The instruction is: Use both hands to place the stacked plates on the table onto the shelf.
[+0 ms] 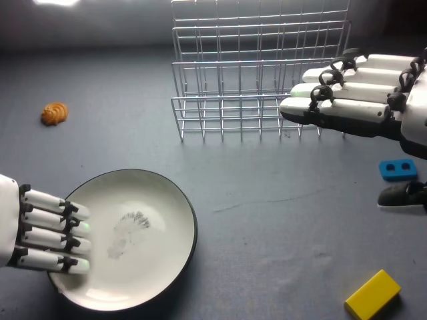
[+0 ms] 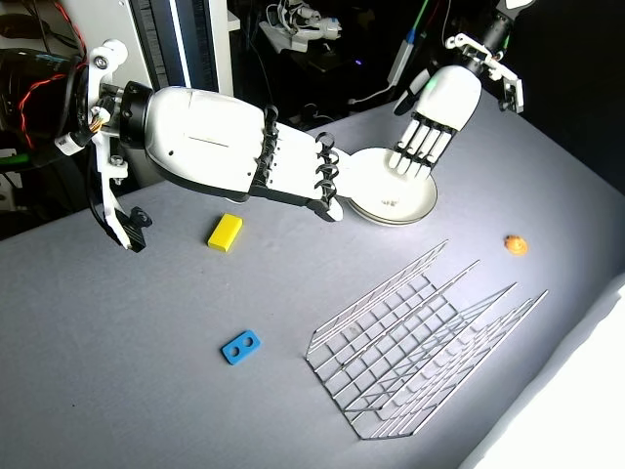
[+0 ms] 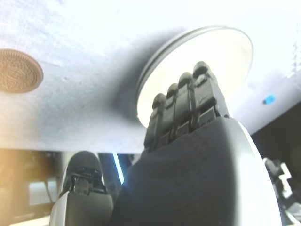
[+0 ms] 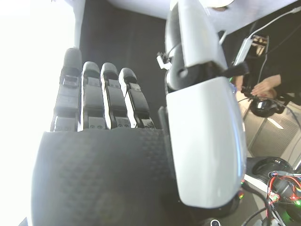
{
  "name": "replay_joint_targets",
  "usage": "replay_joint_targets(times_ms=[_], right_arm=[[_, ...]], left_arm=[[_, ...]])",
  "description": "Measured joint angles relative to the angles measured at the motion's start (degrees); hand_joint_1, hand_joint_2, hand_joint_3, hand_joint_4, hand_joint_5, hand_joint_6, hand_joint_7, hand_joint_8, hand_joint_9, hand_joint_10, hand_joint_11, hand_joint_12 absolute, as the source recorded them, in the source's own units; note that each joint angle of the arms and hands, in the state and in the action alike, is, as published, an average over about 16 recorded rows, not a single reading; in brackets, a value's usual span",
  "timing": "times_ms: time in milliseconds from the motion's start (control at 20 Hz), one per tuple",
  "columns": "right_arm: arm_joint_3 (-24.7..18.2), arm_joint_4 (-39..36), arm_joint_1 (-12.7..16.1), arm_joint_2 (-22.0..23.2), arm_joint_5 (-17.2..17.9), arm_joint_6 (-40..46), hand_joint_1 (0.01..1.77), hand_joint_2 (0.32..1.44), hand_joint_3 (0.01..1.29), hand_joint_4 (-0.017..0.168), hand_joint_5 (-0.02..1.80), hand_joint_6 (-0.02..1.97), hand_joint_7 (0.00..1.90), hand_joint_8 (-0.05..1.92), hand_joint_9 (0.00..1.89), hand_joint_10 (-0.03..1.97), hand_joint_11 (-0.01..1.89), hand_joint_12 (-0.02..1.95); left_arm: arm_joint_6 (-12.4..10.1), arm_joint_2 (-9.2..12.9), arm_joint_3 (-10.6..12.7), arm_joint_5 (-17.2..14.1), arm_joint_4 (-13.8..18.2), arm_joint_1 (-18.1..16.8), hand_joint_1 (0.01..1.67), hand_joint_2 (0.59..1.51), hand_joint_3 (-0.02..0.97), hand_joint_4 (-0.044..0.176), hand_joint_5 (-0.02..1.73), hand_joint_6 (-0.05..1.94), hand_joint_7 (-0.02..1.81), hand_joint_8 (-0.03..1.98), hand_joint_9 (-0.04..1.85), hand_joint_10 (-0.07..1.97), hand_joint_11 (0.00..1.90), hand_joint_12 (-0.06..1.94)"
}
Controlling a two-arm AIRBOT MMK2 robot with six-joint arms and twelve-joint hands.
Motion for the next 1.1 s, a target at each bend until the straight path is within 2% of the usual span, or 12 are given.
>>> replay_joint_targets(times_ms=[400,600,800,1100], right_arm=[[0.0,0.0,-0.6,-0.3,0.1,-1.1,1.20,1.00,0.02,-0.001,0.07,0.02,0.06,0.01,0.03,0.00,0.02,0.30],[0.0,0.0,-0.9,-0.8,0.1,-2.6,1.19,1.00,0.02,-0.001,0.10,0.02,0.08,0.01,0.05,0.01,0.02,0.39],[0.3,0.0,-1.1,-2.4,0.0,-4.8,1.18,0.99,0.02,-0.001,0.13,0.02,0.11,0.01,0.08,0.01,0.02,0.46],[1.8,0.2,-0.9,-6.6,-0.5,-8.9,1.13,1.01,0.02,-0.001,0.15,0.02,0.14,0.01,0.12,0.02,0.02,0.53]], left_arm=[[-1.9,-0.7,-0.7,3.4,-1.1,3.1,0.01,1.172,-0.001,-0.005,-0.01,-0.02,0.00,0.00,0.02,0.01,0.02,0.01],[-2.7,-0.9,-1.7,5.0,-2.2,4.1,0.01,1.161,0.000,-0.007,-0.01,-0.03,0.00,-0.01,0.02,0.01,0.02,0.01],[-3.2,-1.0,-3.4,6.7,-3.6,4.7,0.02,1.149,0.000,-0.007,-0.01,-0.03,-0.01,-0.01,0.02,0.01,0.02,0.01],[-3.4,-1.2,-7.0,9.7,-6.9,4.8,0.02,1.138,0.000,-0.008,-0.01,-0.03,-0.01,-0.01,0.02,0.01,0.02,0.01]])
